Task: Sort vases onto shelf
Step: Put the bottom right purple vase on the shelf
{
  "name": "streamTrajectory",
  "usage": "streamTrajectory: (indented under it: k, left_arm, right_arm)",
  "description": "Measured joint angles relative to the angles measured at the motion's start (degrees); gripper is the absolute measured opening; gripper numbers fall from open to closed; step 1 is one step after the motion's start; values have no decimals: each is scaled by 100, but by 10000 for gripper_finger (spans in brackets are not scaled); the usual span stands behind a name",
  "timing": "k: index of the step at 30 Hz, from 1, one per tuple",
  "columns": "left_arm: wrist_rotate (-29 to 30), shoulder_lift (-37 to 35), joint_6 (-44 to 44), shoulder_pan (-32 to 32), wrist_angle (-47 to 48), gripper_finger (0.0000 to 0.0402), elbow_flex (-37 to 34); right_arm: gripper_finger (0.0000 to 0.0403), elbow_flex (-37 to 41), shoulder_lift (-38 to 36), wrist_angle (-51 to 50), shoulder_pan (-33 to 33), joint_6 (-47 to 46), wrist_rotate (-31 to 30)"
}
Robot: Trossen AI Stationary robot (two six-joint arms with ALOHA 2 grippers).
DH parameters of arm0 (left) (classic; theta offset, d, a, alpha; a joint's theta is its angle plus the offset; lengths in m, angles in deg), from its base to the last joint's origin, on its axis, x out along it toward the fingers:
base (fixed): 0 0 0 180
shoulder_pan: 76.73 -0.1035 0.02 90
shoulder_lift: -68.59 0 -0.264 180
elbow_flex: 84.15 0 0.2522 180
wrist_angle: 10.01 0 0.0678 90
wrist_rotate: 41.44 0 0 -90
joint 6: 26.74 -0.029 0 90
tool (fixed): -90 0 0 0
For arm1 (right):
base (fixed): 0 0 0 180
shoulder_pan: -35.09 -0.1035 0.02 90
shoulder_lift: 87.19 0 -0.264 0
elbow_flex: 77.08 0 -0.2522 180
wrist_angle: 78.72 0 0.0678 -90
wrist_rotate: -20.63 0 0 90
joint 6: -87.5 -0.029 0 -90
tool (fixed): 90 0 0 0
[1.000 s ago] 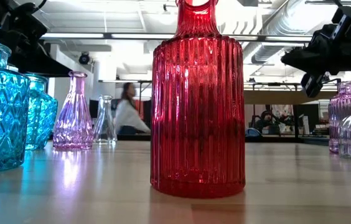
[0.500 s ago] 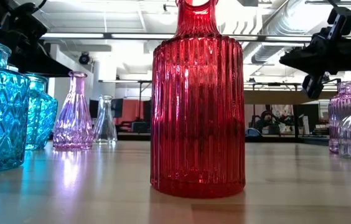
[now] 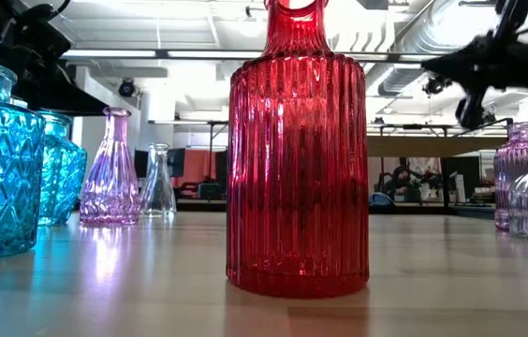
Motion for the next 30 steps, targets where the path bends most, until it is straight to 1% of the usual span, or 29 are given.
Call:
streamTrajectory:
  k: [4,6,9,14,18,25,30]
  left_arm:
    - [1,0,1,0,0,101,0]
    - [1,0,0,1,0,101,-1]
    - [-1,0,-3,-1,0,101,0]
    - [1,0,-2,-1,0,101,-1]
    - [1,0,-3,-1,0,101,0]
    - [1,0,2,0,0,101,0]
    - [0,0,-1,1,0,101,0]
  right_arm:
    - [0,-480,0,-124,0,211,2]
    - [0,-786,0,-359,0,383,3]
    - [0,-1299,0,-962,0,750,-17]
    - [0,-2169,-2,-1974,0,1286,-437]
    - [0,-2729,-2,-2492,0,1645,-592]
    - [0,-3400,-2,-3009,0,1677,-623]
    - [0,-3645,7,-3151,0,1453,-671]
